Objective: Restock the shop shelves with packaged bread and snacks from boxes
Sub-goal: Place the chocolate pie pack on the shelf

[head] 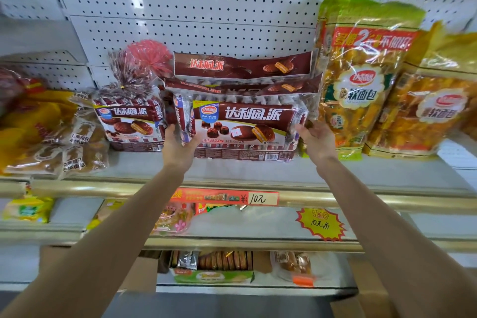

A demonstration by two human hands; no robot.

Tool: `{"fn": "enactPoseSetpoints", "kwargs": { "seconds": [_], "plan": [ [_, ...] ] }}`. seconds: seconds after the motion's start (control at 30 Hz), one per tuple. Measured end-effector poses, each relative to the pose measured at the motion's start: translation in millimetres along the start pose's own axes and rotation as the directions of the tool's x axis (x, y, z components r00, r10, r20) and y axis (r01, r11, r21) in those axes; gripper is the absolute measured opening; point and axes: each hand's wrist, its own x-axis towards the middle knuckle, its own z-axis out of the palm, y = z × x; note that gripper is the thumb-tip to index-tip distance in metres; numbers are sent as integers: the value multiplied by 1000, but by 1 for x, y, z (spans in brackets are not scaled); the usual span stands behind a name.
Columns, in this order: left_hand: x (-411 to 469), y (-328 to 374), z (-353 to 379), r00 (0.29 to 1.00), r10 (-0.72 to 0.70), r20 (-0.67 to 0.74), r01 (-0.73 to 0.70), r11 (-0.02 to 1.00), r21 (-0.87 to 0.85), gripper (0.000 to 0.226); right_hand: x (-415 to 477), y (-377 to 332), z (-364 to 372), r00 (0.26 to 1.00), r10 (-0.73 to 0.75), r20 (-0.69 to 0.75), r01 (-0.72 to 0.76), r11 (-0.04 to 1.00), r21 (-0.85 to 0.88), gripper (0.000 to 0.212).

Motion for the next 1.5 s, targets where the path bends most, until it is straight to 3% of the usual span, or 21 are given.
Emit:
{"fn": "enactPoseSetpoints", "kwargs": {
  "seconds": [0.17,0.4,0.57,0.73,0.93,1.1,1.23,1.33,1.5],
  "plan": [
    [-46,50,1,995,54,80,-53,998,-16,63,-32,-40,-45,998,-69,-2,69,997,23,43],
    [-101,147,25,947,239,215,-212,967,-142,64,-65,-101,-120,978,-177,-107,182,983,37,56],
    [-129,220,47,857,389,339,-322,917,-237,62,-93,-151,-181,937,-266,-228,278,960,20,57],
    [-159,283,68,694,548,467,-409,834,-371,60,-121,-190,-237,853,-348,-388,354,933,-61,45],
    [-210,328,90,467,657,592,-409,754,-514,58,-175,-206,-287,741,-384,-550,370,918,-143,39],
    [-271,345,120,257,683,683,-312,728,-610,55,-239,-198,-333,608,-354,-710,302,931,-205,39],
    [-325,351,143,145,703,696,-235,708,-666,55,-285,-194,-367,519,-344,-783,248,937,-247,32],
    [-368,356,162,61,703,709,-157,708,-689,56,-316,-187,-400,437,-335,-835,207,941,-269,45],
    [-438,363,199,-56,689,723,-87,718,-691,61,-364,-172,-453,346,-339,-875,117,941,-318,45]
  ]
}}
